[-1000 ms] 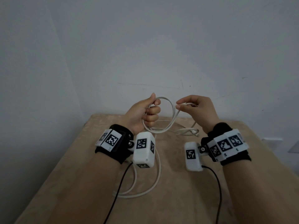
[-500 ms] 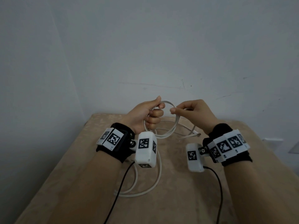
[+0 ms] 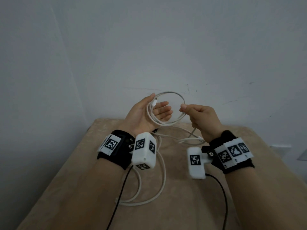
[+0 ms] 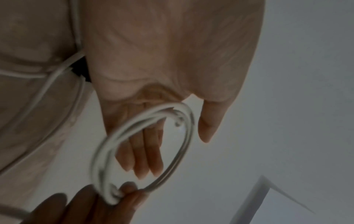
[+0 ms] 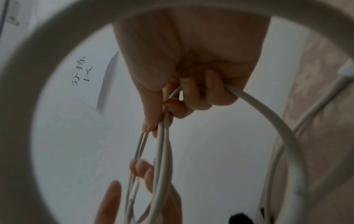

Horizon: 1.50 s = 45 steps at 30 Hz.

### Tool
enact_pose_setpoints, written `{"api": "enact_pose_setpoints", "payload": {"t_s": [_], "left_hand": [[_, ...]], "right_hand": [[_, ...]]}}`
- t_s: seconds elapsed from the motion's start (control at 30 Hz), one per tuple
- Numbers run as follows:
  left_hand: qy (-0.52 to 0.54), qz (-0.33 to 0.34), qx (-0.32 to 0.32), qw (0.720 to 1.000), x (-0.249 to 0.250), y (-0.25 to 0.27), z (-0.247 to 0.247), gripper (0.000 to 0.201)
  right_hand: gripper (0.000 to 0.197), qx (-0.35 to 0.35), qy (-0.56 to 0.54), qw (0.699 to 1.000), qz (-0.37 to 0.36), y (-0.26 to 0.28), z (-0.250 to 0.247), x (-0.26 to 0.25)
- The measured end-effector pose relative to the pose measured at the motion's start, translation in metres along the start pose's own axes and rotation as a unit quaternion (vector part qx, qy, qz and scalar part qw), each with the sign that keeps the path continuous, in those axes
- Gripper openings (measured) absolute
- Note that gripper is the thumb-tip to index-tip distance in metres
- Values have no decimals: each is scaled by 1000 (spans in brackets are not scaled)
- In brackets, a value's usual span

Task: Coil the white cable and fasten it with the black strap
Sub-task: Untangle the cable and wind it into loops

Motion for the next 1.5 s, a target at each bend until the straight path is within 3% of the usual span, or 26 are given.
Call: {"api": "enact_pose_setpoints", "payload": {"t_s": [0.17, 0.33, 0.67, 0.8, 1.23, 1.37, 1.5], "left_hand": [[55, 68, -14, 996, -7, -3, 7, 55], [55, 93, -40, 993, -4, -5, 5, 56], [-46, 144, 82, 985, 15, -1, -11, 44], [-64, 122, 96, 986, 24, 2, -22, 45], [-127, 35, 54, 990, 25, 6, -27, 51], [-197, -21, 12, 980, 8, 4, -17, 48], [-246, -22, 14, 969, 3, 0, -16, 45]], "right_hand": [[19, 14, -84, 996, 35, 1, 10, 3], [19, -8, -42, 999, 16, 4, 14, 2], [27, -86, 139, 986, -36, 6, 1, 0], [25, -86, 146, 985, -33, 0, -16, 2], [20, -12, 146, 989, -26, -10, -28, 10], [20, -3, 156, 987, -36, -10, -21, 10], [26, 6, 172, 985, -32, -10, -18, 11]]}}
Point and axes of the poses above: each hand's wrist, its own y-axis away from the middle knuckle, its own z-axis out of the palm, x = y × z, the point moved 2 cm from there along -y, towards the middle knuckle, and after that the axes turned 10 degrees about x, right-handed, at the moved point
